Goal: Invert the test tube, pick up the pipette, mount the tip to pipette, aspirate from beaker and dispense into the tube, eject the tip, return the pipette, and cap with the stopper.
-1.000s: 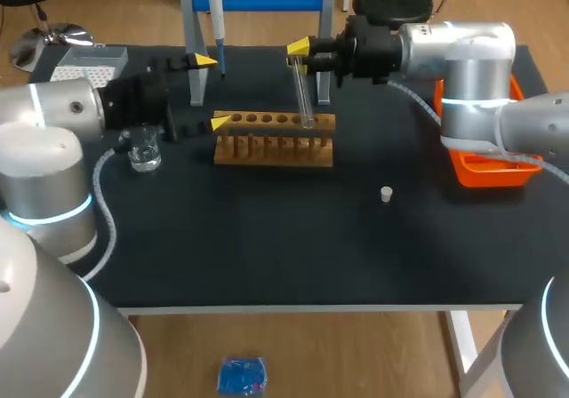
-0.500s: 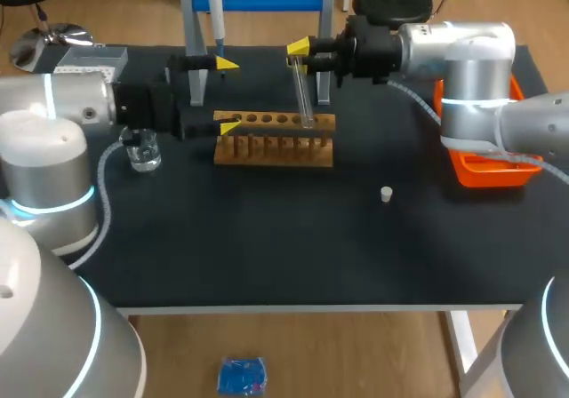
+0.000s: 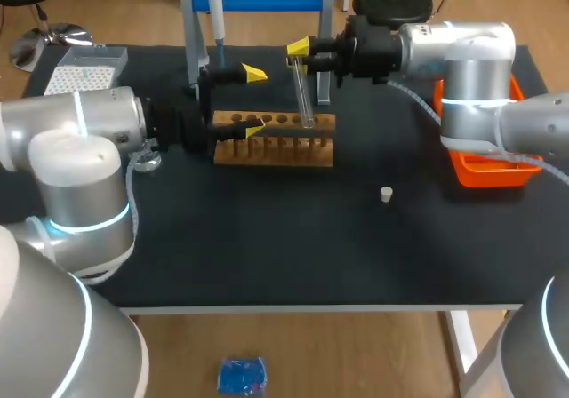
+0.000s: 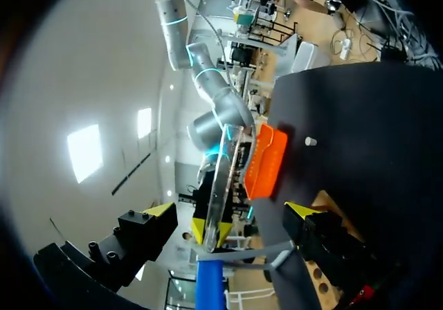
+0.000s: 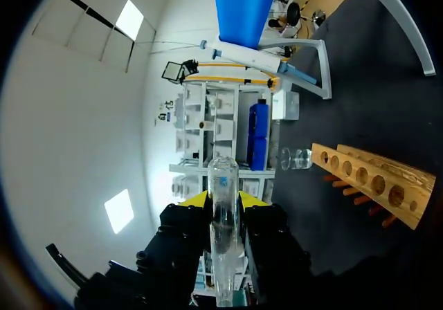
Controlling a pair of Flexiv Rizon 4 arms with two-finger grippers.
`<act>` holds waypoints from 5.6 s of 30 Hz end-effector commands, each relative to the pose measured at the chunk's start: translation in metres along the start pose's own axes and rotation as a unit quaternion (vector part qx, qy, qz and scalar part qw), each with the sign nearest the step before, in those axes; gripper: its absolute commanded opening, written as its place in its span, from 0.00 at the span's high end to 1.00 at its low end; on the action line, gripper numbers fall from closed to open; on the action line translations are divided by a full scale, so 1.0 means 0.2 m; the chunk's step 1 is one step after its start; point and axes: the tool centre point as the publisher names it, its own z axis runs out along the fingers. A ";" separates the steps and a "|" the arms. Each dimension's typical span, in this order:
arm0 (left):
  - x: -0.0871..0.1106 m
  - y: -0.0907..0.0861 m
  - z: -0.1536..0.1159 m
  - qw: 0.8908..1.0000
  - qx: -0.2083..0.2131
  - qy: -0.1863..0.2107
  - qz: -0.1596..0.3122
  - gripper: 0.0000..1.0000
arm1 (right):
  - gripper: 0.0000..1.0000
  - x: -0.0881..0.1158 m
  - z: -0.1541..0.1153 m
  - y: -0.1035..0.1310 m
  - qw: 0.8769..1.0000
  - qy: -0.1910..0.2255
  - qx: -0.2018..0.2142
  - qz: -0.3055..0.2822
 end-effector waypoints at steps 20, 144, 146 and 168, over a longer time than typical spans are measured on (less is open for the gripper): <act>-0.01 0.06 0.15 0.996 0.086 -0.034 0.015 0.00 | 1.00 0.00 0.00 0.00 1.000 -0.001 0.001 0.000; -0.08 -0.08 0.38 0.986 0.148 -0.020 0.074 1.00 | 0.00 0.09 -0.20 -0.02 0.989 0.019 -0.027 -0.143; -0.08 -0.08 0.38 0.986 0.148 -0.020 0.074 1.00 | 0.00 0.10 -0.24 -0.02 0.982 0.017 -0.028 -0.188; -0.08 -0.08 0.38 0.986 0.148 -0.020 0.074 1.00 | 0.00 0.00 -0.42 0.02 0.643 -0.081 -0.094 -0.756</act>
